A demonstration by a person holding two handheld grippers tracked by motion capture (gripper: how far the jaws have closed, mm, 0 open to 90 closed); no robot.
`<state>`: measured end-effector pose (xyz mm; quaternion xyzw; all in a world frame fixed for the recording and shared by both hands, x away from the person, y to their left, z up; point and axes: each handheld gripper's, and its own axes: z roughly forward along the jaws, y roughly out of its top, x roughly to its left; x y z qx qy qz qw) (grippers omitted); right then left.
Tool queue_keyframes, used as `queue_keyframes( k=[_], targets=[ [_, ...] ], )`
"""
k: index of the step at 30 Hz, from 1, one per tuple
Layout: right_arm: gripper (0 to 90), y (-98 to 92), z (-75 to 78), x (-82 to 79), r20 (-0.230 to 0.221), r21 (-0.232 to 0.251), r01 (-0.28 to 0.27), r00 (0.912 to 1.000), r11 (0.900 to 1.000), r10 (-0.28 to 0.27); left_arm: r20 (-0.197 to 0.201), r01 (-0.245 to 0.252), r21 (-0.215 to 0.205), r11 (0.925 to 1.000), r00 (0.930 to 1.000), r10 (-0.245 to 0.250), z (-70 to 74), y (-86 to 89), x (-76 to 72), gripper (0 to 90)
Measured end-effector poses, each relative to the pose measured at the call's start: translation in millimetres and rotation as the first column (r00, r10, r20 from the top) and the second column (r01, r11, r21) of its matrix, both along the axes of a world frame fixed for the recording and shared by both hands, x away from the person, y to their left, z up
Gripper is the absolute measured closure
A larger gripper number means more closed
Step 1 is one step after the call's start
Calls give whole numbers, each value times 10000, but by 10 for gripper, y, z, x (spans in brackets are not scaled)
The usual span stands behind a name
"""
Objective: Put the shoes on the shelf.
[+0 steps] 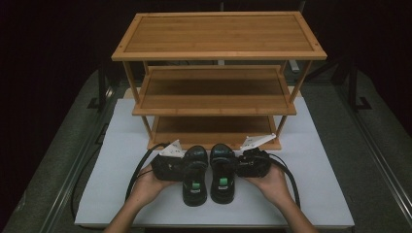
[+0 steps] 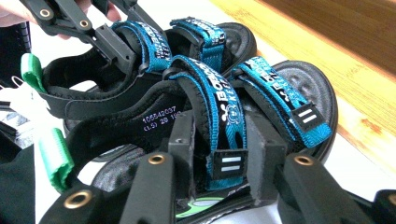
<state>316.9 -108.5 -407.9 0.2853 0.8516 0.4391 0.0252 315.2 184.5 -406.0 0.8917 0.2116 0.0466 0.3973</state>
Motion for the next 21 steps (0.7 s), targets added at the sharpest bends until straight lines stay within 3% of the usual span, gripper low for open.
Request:
queue_keyframes(
  k=[12,21],
  targets=[
    [699,30,39,-2,347,252,415,9985,9988,-424,666,-548,-430,9976,9961,576,104,-17,-6,706],
    [702,13,146,115,762,507,854,9931,9951,-891,1035,-869,-808,9929,9901,950,243,-50,161,707]
  ],
)
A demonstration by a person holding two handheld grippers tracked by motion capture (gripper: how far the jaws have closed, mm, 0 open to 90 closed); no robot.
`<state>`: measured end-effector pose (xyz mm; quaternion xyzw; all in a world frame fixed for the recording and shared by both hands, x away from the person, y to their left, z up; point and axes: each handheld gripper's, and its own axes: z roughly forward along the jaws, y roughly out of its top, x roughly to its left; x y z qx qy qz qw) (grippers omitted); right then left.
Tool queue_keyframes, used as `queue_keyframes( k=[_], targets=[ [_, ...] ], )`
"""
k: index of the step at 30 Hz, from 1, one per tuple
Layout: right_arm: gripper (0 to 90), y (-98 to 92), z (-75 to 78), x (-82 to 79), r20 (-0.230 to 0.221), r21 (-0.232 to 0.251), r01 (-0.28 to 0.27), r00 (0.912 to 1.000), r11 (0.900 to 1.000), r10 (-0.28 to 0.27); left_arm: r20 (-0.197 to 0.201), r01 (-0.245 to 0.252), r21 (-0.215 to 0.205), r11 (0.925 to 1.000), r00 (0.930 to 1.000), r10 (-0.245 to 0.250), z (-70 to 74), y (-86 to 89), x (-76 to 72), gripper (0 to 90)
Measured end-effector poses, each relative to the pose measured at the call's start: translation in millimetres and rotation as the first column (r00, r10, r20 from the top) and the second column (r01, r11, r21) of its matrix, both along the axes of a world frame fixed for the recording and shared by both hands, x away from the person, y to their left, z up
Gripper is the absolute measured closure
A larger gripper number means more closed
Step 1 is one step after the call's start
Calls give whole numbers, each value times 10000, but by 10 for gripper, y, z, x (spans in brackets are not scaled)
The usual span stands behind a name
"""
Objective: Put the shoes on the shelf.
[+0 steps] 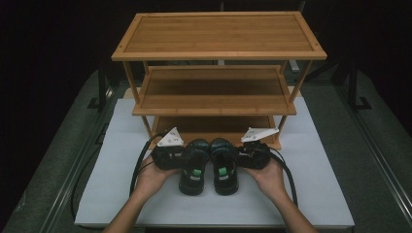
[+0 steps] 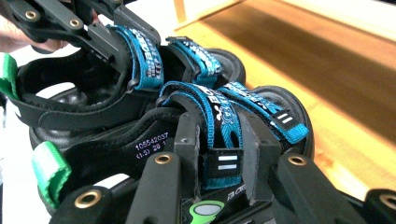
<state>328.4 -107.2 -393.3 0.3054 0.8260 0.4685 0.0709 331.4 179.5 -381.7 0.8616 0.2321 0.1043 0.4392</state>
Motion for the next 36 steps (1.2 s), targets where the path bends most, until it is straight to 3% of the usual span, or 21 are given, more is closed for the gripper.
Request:
queue_keyframes(
  k=[10,21,26,30,36],
  targets=[
    [701,-22,72,273,376,218,512,9979,9984,-520,410,-539,-146,9984,9977,545,-19,-91,297,707],
    [701,3,15,514,764,229,963,9923,9951,-978,759,-1147,-529,9920,9900,1186,-98,-112,542,707],
    [700,3,-36,562,958,321,1148,9885,9929,-1174,1243,-1237,-523,9909,9838,1293,-130,-146,552,705],
    [697,5,-44,564,1023,355,1175,9874,9924,-1206,1207,-1192,-618,9909,9847,1260,-134,-154,550,704],
    [692,12,-50,540,1266,146,1290,9834,9915,-1298,1503,-1272,-364,9912,9799,1313,-142,-168,512,700]
  ],
)
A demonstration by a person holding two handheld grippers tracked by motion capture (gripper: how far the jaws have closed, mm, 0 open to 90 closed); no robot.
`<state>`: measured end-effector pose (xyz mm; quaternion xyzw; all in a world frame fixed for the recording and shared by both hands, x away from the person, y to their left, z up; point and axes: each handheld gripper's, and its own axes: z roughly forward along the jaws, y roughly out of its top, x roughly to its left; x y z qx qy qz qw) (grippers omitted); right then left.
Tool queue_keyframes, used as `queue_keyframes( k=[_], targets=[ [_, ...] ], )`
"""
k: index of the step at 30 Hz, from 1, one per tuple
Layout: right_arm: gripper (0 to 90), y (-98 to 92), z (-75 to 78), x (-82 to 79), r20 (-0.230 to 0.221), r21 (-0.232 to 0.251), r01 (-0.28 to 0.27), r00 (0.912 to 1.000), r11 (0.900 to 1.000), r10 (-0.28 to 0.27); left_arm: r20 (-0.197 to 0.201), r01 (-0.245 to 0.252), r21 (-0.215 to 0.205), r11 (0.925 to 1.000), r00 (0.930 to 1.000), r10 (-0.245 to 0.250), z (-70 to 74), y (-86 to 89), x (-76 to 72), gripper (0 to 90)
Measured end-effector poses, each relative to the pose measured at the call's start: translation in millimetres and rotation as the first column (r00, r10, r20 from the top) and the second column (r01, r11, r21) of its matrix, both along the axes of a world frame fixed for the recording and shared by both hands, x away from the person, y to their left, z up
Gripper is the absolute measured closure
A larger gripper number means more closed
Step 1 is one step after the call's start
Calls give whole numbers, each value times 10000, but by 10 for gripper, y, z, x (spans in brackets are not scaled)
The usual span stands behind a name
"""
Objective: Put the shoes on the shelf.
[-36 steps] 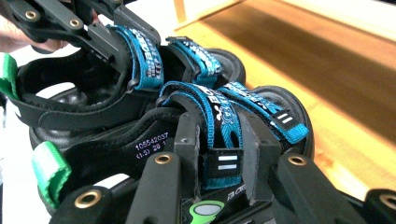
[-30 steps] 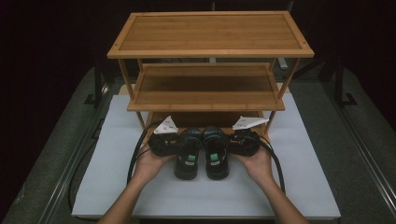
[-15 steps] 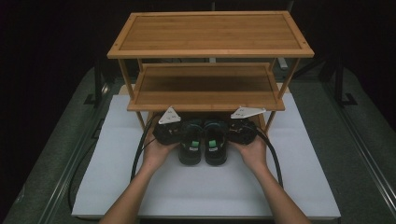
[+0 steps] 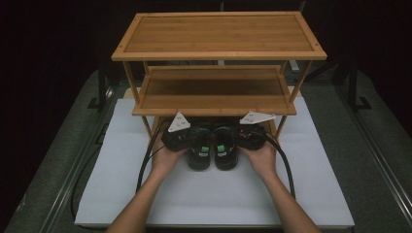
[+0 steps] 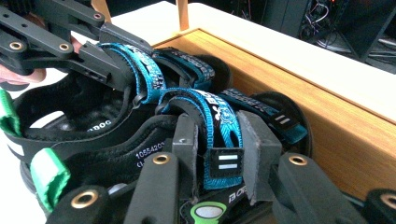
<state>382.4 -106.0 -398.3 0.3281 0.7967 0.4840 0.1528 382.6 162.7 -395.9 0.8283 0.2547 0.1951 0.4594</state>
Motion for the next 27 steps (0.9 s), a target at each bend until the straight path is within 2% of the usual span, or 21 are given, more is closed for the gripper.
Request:
queue_keyframes(
  k=[3,5,13,15,18,23,27],
  targets=[
    [692,19,-26,-23,17,-174,-33,10000,9998,33,65,12,179,9998,10000,-13,-57,-14,-15,701],
    [692,18,-47,-37,50,-59,46,10000,10000,-45,92,-6,260,9997,10000,4,-97,-27,-17,700],
    [666,11,-67,-33,61,-51,114,9999,9999,-114,-8,-47,36,10000,10000,47,-134,-13,-20,674],
    [630,7,-68,-35,32,19,147,9999,9999,-147,53,-150,105,9998,9999,149,-122,9,-21,647],
    [579,1,-50,-38,-33,57,165,9999,9998,-165,-44,-165,137,9998,9999,166,-95,37,-25,554],
    [519,-12,-26,-60,-238,-5,217,9995,9998,-217,-413,-190,108,9998,9990,195,-66,83,-39,457],
    [473,-41,23,-94,-180,10,210,9996,9998,-209,-780,-242,-124,9996,9967,232,-42,113,-67,386]
  ],
)
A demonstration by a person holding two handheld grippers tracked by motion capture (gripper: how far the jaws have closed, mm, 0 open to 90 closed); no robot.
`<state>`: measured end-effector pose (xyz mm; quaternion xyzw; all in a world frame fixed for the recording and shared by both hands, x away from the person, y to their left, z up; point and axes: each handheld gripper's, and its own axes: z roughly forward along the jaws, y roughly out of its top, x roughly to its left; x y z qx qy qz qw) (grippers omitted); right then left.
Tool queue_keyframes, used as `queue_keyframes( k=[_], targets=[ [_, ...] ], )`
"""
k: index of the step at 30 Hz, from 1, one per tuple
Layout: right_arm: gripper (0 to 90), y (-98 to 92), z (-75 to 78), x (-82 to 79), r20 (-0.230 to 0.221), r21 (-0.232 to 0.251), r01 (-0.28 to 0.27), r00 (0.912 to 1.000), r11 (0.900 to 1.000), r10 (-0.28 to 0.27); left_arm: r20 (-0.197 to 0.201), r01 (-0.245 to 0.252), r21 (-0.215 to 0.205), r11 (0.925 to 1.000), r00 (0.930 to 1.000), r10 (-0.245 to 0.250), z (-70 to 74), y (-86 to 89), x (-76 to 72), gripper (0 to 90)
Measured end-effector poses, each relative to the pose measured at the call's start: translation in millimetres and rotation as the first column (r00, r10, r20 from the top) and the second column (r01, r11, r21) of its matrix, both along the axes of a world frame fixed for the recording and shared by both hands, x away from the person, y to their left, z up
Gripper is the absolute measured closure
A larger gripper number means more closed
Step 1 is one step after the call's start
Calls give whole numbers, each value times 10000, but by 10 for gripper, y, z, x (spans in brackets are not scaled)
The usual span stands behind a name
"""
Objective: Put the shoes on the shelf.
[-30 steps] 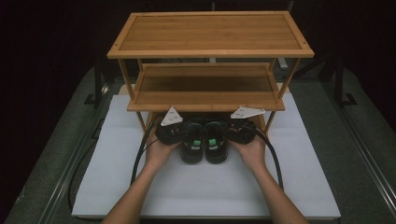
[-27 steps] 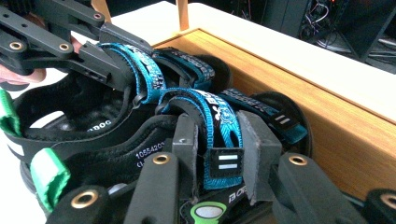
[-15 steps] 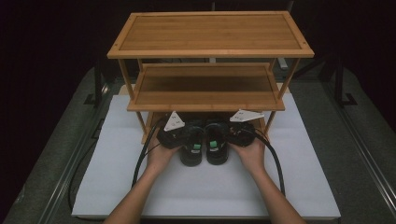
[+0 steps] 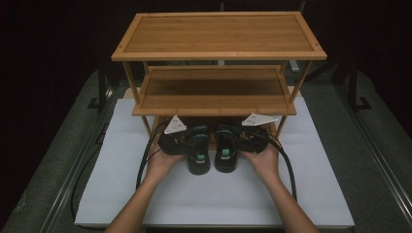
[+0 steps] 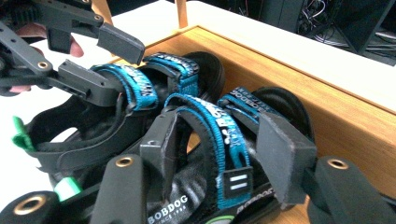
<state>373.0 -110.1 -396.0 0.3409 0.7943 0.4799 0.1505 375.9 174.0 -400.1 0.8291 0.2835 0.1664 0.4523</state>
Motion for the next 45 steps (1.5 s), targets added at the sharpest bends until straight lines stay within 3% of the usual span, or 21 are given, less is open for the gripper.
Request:
queue_keyframes(
  k=[6,11,21,26,30,36,41,44,45],
  targets=[
    [433,-45,46,-120,-67,-6,-42,10000,10000,41,-378,137,-329,9994,9992,-149,107,60,-101,301],
    [404,-133,91,-243,-139,23,-181,9997,9998,182,-437,377,-224,9990,9983,-386,163,117,-244,232],
    [272,-308,48,-510,-409,-177,-254,9989,9995,247,-635,697,-212,9973,9955,-709,64,301,-506,148],
    [180,-362,-80,-596,-790,-378,-204,9967,9991,174,-745,755,110,9971,9944,-745,-71,311,-582,87],
    [173,-333,-219,-634,-1123,-517,-311,9934,9982,251,-947,824,440,9956,9925,-779,-190,259,-585,69],
    [172,-147,-454,-580,-1616,-1187,-548,9862,9914,352,-1179,995,1353,9858,9895,-837,-354,130,-565,70],
    [172,-44,-520,-553,-1700,-1375,-585,9848,9888,346,-1219,996,1580,9824,9893,-807,-455,68,-515,77],
    [172,0,-556,-535,-1711,-1466,-642,9845,9871,386,-1144,946,1953,9762,9907,-732,-507,19,-512,120],
    [173,18,-567,-534,-1733,-1463,-631,9842,9872,372,-1193,934,1877,9778,9903,-717,-516,18,-503,116]
  ],
)
